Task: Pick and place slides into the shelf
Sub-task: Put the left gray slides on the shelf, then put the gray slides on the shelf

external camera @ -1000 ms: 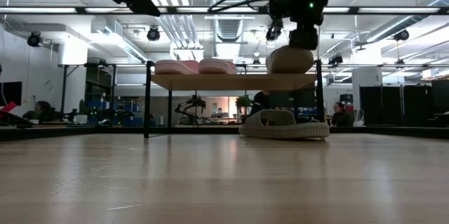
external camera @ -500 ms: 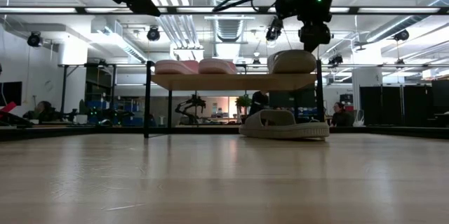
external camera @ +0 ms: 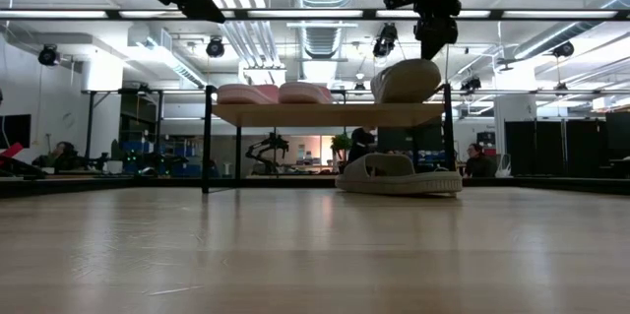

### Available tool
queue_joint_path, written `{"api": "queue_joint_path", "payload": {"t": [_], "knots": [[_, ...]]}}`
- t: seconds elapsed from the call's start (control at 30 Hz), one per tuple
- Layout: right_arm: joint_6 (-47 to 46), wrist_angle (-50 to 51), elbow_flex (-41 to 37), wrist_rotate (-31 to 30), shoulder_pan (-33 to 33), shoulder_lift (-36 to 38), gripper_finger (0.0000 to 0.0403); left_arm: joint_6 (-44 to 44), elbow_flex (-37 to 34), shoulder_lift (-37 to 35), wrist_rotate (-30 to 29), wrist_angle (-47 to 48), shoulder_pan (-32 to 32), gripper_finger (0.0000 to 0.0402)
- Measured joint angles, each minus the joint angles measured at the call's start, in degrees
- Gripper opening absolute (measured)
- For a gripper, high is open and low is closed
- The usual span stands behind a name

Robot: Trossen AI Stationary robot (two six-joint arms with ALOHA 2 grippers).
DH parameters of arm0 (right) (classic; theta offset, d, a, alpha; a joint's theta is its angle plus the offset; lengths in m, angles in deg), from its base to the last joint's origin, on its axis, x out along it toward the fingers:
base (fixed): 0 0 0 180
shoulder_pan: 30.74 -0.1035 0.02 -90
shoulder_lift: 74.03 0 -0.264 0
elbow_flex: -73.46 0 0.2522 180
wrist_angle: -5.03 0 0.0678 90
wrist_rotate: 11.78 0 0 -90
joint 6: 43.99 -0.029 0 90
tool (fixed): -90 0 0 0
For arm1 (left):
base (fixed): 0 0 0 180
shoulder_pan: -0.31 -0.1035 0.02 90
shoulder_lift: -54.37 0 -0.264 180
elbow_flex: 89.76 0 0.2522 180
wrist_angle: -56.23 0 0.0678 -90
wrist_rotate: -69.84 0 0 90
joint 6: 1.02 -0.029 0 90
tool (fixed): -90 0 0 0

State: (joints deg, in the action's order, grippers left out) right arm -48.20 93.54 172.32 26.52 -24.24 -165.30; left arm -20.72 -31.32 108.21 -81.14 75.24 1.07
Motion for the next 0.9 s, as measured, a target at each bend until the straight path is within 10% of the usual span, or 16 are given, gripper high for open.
{"api": "queue_joint_path", "payload": {"t": [0.63,0.9], "knots": [[-5.3,4.8,0.9,8.6,-0.6,0.5,0.0217,0.2,0.0,0.0,0.0,0.3,0.0,0.0212],[-6.7,0.9,-1.8,3.3,-11.8,7.9,0.0214,1.5,0.0,0.3,0.1,0.4,0.1,0.0212]]}}
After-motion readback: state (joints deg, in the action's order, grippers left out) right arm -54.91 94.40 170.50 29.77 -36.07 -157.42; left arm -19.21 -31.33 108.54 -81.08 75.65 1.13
